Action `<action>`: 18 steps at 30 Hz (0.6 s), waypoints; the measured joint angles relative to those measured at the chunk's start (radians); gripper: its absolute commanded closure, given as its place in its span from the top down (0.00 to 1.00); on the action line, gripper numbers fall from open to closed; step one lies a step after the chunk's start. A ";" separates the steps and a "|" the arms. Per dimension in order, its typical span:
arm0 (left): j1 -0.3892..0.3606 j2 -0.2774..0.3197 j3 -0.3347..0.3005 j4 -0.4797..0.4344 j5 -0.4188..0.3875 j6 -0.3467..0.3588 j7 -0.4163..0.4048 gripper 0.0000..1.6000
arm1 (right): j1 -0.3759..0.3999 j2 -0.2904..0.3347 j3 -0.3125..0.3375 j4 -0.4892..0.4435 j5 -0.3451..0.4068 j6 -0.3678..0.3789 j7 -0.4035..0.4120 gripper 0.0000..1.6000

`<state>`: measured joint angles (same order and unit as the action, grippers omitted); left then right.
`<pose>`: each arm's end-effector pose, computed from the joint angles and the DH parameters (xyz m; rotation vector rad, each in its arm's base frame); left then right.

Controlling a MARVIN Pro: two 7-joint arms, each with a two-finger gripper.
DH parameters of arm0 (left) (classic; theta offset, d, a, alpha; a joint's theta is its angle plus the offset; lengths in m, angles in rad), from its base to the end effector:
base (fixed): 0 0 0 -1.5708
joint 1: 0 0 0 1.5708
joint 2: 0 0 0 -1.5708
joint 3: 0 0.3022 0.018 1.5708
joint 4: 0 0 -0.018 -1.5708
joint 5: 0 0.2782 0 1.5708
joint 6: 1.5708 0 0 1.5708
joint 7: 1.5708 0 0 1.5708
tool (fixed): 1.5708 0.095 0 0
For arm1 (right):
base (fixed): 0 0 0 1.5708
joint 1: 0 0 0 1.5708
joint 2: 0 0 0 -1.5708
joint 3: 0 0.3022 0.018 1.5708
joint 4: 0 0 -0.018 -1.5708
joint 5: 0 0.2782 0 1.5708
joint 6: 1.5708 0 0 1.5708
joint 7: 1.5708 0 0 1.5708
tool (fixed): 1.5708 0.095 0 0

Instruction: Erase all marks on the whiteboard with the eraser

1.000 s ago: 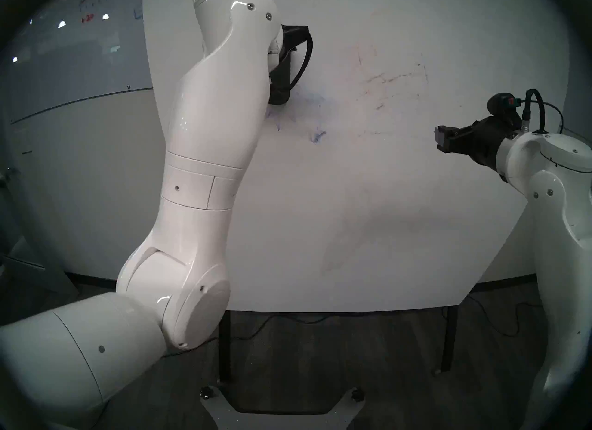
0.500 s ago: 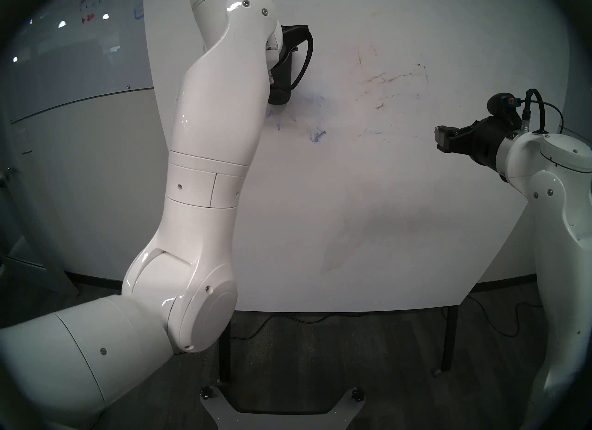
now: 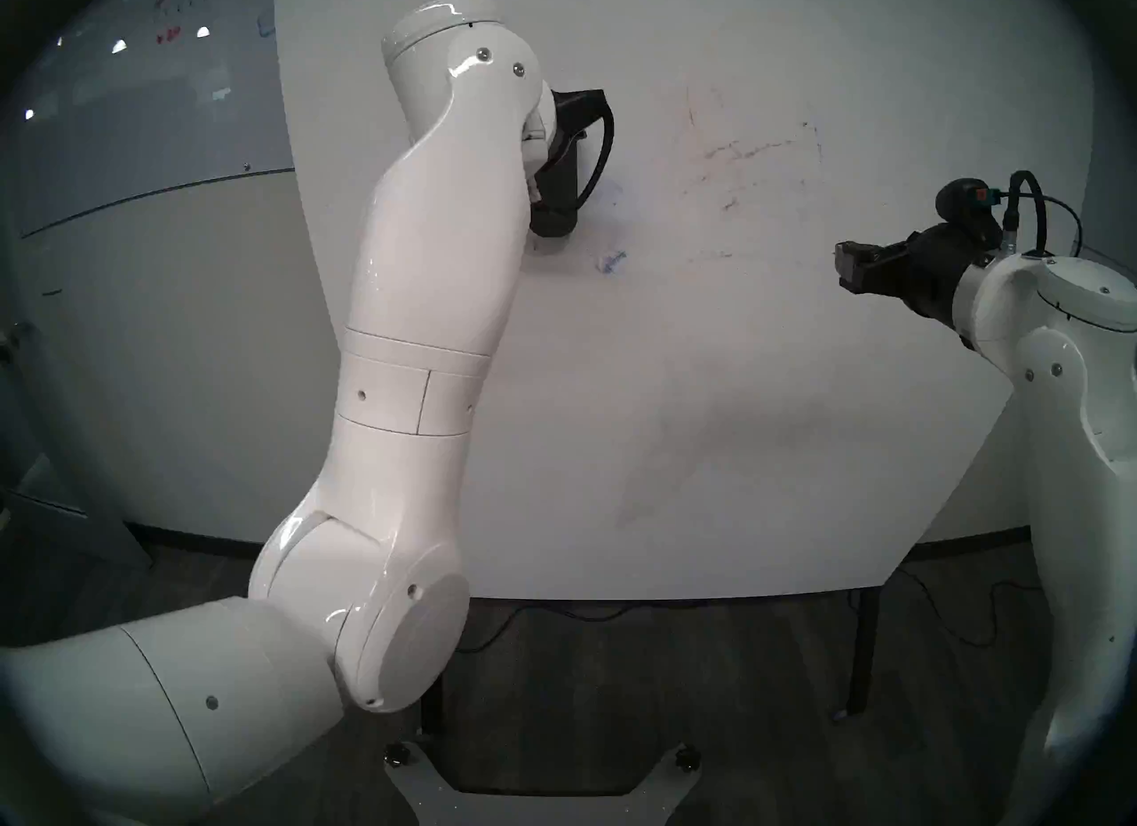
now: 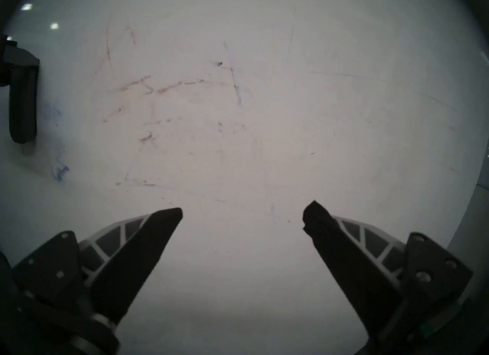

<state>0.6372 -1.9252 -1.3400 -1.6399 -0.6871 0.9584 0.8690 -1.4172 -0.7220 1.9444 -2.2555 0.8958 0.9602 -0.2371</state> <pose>0.4728 -0.1833 0.0661 2.1188 0.2216 1.8059 0.3239 -0.1688 0.0040 2.1500 0.1951 2.0148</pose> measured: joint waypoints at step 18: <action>-0.026 -0.002 0.003 0.039 0.016 0.007 -0.002 0.00 | 0.000 0.000 0.000 0.000 0.000 0.000 0.000 1.00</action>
<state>0.6116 -1.9271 -1.3371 -1.6011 -0.6711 0.9650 0.8670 -1.4172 -0.7220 1.9444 -2.2555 0.8958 0.9601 -0.2372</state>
